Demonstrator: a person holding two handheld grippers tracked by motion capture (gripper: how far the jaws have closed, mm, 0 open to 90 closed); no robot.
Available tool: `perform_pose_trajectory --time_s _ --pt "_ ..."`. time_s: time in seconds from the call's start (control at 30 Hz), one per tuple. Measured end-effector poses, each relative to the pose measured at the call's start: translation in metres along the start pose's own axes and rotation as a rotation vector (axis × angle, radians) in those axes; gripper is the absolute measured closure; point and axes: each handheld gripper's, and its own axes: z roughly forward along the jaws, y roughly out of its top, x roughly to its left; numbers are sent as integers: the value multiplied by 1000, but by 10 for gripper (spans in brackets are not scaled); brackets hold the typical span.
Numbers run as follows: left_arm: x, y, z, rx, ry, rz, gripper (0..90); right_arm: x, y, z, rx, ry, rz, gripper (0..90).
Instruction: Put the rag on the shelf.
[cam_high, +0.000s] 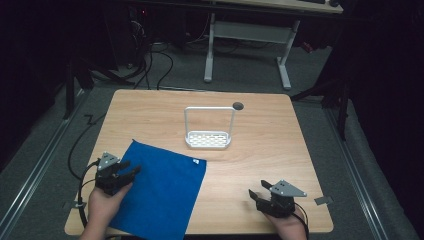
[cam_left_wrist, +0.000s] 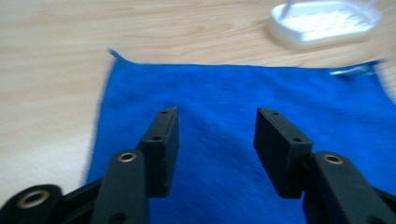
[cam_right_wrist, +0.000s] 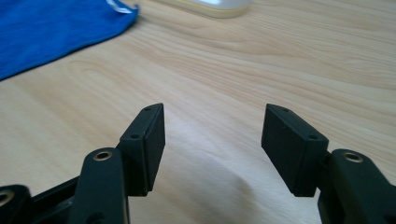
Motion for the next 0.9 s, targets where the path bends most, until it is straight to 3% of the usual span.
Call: perform_pose_trajectory --time_s 0.1,0.2,0.27,0.6,0.63,0.67,0.7,0.73,0.77,0.8,0.83,0.87,0.9 --pt "-3 -1 2 19 3 26 511 -3 -1 -1 0 -15 16 400" --pt "-3 -1 1 11 3 26 510 -1 -1 -1 -2 -17 4 402" --pt "0 -1 -1 0 2 9 511 3 0 1 2 -12 -16 402" --pt "0 -2 0 7 25 46 509 6 3 1 -9 17 -11 453" --pt "-1 -3 -2 3 24 55 519 10 6 2 -13 40 -12 549" --pt "-1 -3 -2 3 24 55 529 12 7 3 -15 47 -13 572" --pt "-1 -3 -5 -6 23 57 546 16 9 5 -17 54 -16 659" --pt "-1 -3 -5 -6 23 57 559 16 9 5 -17 54 -16 659" --pt "-1 -4 -8 -11 27 62 581 24 15 9 -27 86 -23 767" --pt "-1 -4 -8 -11 27 62 605 24 15 9 -27 86 -23 767" --pt "0 -5 -9 1 30 62 637 36 21 15 -30 116 -46 859" --pt "0 -5 -9 1 30 62 663 36 21 15 -30 116 -46 859" --pt "2 -7 -9 22 47 74 709 50 27 22 -26 152 -81 900"
